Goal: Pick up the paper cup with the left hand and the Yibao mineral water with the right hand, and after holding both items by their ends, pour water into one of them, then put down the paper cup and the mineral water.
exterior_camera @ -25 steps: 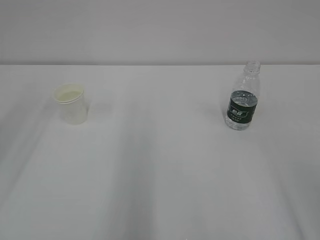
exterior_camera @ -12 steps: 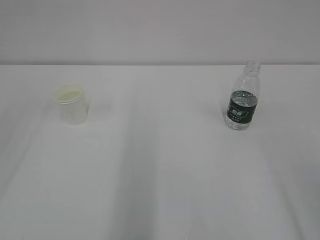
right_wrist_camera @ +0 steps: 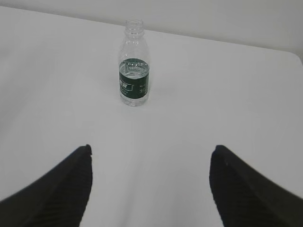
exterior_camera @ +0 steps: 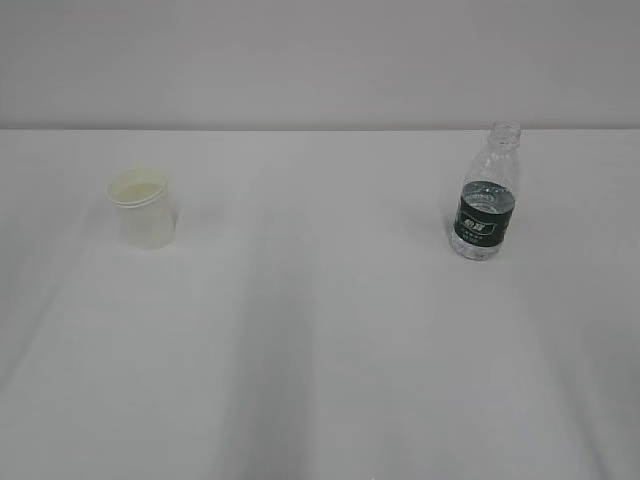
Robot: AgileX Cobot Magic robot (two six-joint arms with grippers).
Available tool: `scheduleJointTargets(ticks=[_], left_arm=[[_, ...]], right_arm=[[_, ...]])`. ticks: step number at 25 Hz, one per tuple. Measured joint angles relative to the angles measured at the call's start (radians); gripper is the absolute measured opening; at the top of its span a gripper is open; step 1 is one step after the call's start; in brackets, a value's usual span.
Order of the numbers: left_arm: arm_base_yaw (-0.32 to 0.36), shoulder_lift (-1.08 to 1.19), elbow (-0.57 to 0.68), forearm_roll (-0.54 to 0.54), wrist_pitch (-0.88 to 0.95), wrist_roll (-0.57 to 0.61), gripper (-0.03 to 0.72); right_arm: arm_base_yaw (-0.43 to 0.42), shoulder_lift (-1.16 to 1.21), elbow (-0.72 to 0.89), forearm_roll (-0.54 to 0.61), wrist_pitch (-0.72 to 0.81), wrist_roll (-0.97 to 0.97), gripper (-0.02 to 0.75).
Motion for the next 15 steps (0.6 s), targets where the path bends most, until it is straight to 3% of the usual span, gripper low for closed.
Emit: scheduleJointTargets(ticks=[15], left_arm=[[0.000, -0.149, 0.000, -0.221, 0.080, 0.000, 0.521]], right_arm=[[0.000, 0.000, 0.000, 0.000, 0.000, 0.000, 0.585]])
